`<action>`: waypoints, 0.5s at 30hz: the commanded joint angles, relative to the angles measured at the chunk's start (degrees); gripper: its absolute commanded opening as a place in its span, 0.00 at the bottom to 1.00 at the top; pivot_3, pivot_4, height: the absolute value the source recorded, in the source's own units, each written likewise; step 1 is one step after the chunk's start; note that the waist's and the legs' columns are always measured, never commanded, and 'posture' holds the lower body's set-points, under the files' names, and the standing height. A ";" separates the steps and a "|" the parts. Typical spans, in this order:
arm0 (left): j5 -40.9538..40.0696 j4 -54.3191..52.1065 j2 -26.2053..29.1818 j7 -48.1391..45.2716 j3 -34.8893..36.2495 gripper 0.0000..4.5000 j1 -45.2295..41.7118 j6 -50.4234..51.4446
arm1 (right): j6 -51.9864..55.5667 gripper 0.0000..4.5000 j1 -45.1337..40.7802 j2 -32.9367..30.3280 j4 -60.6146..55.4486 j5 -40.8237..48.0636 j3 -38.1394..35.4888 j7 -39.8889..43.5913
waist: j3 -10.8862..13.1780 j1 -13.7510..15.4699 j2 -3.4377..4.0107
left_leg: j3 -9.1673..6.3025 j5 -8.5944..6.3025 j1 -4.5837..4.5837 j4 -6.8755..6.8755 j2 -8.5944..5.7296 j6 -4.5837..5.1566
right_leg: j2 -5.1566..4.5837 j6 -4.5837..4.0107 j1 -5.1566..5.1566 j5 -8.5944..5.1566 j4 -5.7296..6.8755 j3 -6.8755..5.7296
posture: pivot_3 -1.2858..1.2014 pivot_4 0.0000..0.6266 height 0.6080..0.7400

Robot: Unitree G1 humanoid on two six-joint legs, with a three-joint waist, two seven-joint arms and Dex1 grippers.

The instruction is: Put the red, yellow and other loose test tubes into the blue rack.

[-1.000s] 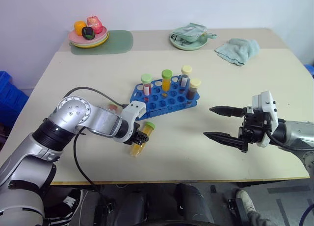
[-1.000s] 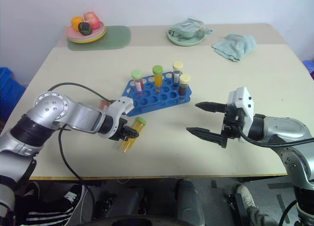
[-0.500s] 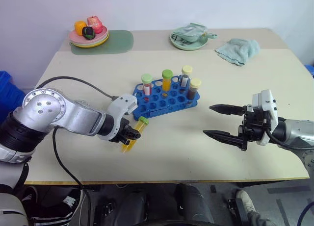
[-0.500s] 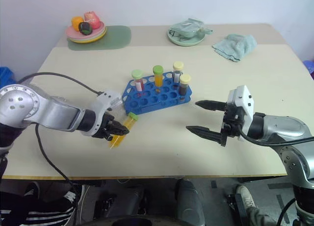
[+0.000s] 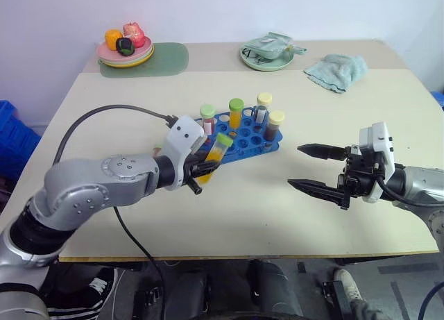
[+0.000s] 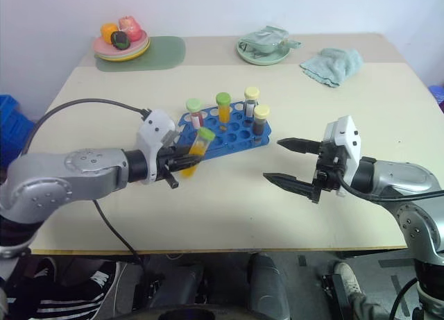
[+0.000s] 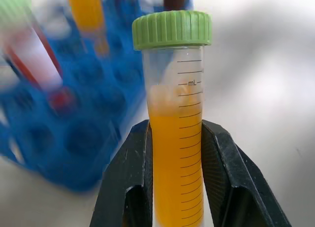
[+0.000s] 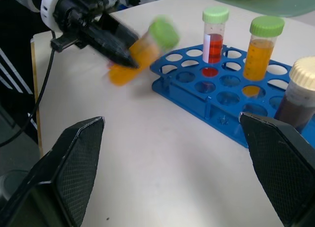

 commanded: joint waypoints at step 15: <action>42.04 15.15 -26.06 -26.42 3.11 0.17 15.36 -54.50 | 0.84 1.00 -1.75 -0.32 -1.28 2.82 -4.26 -4.38 | -0.02 0.13 -0.02 | 0.00 -0.05 -0.07 0.04 0.03 0.10 | -0.01 0.01 -0.01 0.01 -0.02 -0.02 | 0.52 0.24 1.00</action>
